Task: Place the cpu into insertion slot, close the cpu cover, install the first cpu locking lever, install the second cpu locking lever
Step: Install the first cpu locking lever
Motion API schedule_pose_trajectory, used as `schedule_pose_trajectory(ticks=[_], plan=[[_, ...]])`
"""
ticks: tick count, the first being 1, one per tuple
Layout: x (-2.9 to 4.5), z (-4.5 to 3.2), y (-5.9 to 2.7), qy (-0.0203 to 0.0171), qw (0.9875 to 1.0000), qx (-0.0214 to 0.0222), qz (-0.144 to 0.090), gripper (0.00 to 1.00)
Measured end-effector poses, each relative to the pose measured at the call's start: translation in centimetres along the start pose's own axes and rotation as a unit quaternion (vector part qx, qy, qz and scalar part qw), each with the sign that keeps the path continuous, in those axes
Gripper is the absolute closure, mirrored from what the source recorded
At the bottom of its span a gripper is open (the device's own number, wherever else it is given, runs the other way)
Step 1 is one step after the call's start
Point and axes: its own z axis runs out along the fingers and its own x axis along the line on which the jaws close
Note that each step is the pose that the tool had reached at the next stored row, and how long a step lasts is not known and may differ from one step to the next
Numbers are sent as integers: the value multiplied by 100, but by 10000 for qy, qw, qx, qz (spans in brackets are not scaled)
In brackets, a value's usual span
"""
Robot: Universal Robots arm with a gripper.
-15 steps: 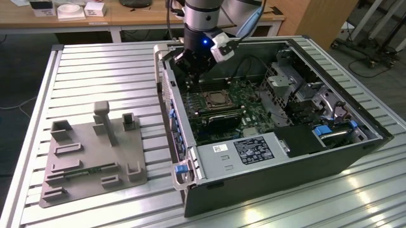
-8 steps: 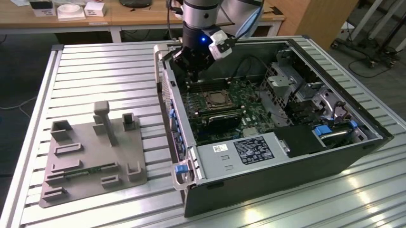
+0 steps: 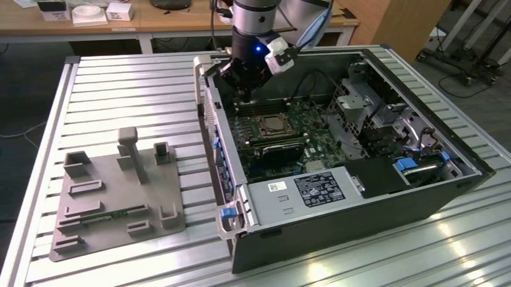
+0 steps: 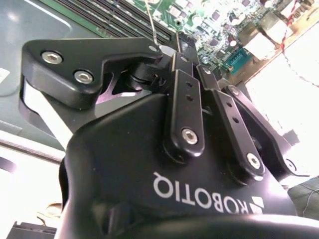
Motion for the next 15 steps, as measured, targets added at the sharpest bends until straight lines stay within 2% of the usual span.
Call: schedule_pose_trajectory(ticks=[8,15], plan=[[-120,4,0,0,10000,0,-1,89],[-283,12,-5,0,10000,0,-2,89]])
